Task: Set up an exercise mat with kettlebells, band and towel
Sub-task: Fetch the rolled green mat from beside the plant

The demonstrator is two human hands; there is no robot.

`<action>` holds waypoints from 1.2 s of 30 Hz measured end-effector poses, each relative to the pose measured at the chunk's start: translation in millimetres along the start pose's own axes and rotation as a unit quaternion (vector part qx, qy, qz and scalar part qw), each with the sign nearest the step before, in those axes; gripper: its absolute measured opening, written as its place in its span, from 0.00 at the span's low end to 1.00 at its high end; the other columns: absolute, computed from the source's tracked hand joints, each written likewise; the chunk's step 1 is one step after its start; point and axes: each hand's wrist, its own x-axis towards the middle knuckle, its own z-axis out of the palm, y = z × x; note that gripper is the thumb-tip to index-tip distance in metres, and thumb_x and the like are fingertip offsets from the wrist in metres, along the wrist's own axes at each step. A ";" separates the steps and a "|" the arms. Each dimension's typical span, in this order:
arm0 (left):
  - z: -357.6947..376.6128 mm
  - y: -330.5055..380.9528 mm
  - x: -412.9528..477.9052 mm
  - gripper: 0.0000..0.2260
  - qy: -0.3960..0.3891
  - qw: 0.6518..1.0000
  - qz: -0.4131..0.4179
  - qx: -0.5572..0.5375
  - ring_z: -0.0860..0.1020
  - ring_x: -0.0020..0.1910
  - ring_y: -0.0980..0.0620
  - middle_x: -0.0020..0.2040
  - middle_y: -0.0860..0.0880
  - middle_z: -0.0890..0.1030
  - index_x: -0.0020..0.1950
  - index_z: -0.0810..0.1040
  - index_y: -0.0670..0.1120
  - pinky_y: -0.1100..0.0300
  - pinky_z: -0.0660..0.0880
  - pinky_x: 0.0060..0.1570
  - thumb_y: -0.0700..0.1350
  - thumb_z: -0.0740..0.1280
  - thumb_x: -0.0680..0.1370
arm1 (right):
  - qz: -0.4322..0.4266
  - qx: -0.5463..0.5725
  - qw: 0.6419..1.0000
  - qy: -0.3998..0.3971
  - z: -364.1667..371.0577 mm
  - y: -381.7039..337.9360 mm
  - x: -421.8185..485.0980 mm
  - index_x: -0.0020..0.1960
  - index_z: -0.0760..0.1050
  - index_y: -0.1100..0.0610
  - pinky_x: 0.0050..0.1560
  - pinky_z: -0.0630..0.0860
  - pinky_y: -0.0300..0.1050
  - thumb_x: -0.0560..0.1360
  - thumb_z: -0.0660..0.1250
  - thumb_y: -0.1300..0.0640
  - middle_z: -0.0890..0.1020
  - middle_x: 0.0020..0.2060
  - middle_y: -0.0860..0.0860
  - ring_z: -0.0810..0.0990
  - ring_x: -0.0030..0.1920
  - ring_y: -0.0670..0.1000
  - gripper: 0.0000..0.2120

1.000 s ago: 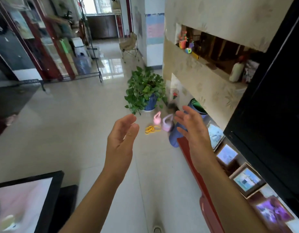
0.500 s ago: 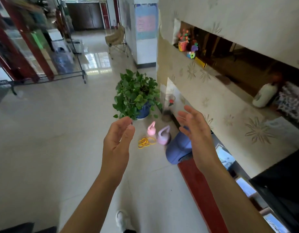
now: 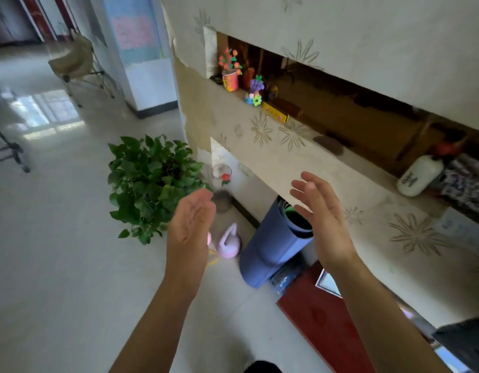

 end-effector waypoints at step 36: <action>216.1 -492.0 293.4 0.24 -0.373 0.866 -0.170 0.286 0.78 0.63 0.46 0.60 0.46 0.80 0.69 0.74 0.41 0.55 0.72 0.61 0.52 0.71 0.78 | 0.351 -0.248 0.836 0.341 -39.1 431.0 239.7 0.78 0.61 0.57 0.72 0.66 0.51 0.79 0.66 0.46 0.70 0.73 0.58 0.69 0.73 0.58 0.32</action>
